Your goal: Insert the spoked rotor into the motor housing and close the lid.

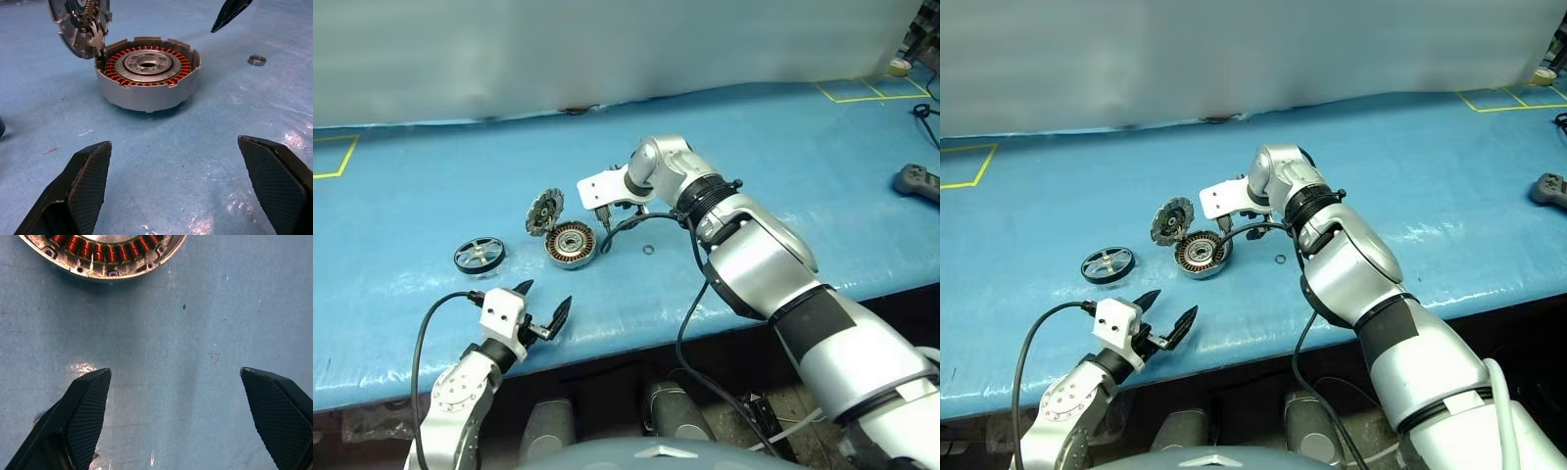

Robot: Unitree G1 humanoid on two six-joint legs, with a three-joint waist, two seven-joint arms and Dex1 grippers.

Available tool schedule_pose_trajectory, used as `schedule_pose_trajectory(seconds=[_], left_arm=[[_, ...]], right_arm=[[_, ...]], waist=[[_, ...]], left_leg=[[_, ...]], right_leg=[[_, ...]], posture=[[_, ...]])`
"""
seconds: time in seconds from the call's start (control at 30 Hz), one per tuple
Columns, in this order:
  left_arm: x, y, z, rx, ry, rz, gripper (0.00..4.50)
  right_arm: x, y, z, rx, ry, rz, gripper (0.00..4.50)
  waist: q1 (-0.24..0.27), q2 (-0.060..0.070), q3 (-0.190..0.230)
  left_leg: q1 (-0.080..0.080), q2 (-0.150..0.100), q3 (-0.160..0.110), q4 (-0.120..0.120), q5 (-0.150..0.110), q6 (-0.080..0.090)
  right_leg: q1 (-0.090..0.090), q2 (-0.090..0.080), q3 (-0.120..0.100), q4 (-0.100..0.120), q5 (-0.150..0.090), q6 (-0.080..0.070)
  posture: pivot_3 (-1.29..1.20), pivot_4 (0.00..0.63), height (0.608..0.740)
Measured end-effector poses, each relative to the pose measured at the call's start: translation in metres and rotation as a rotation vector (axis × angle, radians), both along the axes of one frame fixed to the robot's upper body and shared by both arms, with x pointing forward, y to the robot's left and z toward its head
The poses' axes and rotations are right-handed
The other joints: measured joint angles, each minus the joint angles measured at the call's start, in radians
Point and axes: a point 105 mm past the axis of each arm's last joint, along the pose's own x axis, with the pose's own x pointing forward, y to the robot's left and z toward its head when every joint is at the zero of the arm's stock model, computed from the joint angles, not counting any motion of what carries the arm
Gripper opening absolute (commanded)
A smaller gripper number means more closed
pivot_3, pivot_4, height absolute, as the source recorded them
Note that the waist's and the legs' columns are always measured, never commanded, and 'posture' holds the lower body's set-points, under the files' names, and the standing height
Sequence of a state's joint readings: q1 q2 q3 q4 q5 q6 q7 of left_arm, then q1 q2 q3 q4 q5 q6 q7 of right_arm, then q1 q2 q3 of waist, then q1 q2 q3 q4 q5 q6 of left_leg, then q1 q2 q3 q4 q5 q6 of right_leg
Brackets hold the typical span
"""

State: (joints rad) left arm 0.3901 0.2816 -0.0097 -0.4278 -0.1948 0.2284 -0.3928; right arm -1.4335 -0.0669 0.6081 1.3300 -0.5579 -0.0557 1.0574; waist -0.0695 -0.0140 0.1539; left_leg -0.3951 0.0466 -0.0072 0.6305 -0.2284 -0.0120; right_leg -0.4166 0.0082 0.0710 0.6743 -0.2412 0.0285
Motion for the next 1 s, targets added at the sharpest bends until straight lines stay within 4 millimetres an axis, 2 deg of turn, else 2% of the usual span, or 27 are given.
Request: schedule_pose_trajectory(seconds=[0.2, 0.3, 1.0], left_arm=[[-0.001, 0.001, 0.0, 0.001, -0.002, 0.008, 4.5], [-0.001, 0.002, 0.0, 0.002, -0.008, 0.016, 4.5], [-0.003, 0.002, -0.001, -0.004, -0.006, 0.024, 4.5]], right_arm=[[0.001, 0.011, 0.013, 0.008, -0.038, 0.025, 4.46], [-0.002, 0.018, 0.012, 0.015, -0.032, 0.046, 4.46], [-0.007, 0.031, 0.014, 0.055, -0.041, 0.115, 4.46]], waist=[[-0.001, 0.0, 0.0], [0.0, 0.0, 0.0], [0.0, 0.0, 0.0]], left_leg=[[0.0, 0.0, 0.0, 0.0, 0.0, 0.0], [0.0, 0.0, 0.0, 0.0, 0.0, 0.0], [0.0, 0.0, 0.0, 0.0, 0.0, 0.0]], right_leg=[[0.0, 0.0, 0.0, 0.001, 0.0, 0.0], [0.0, 0.0, 0.0, 0.001, 0.0, 0.0], [0.0, 0.0, 0.0, 0.001, 0.0, 0.0]], posture=[[0.0, 0.15, 0.74], [0.0, 0.15, 0.74], [0.0, 0.15, 0.74]])
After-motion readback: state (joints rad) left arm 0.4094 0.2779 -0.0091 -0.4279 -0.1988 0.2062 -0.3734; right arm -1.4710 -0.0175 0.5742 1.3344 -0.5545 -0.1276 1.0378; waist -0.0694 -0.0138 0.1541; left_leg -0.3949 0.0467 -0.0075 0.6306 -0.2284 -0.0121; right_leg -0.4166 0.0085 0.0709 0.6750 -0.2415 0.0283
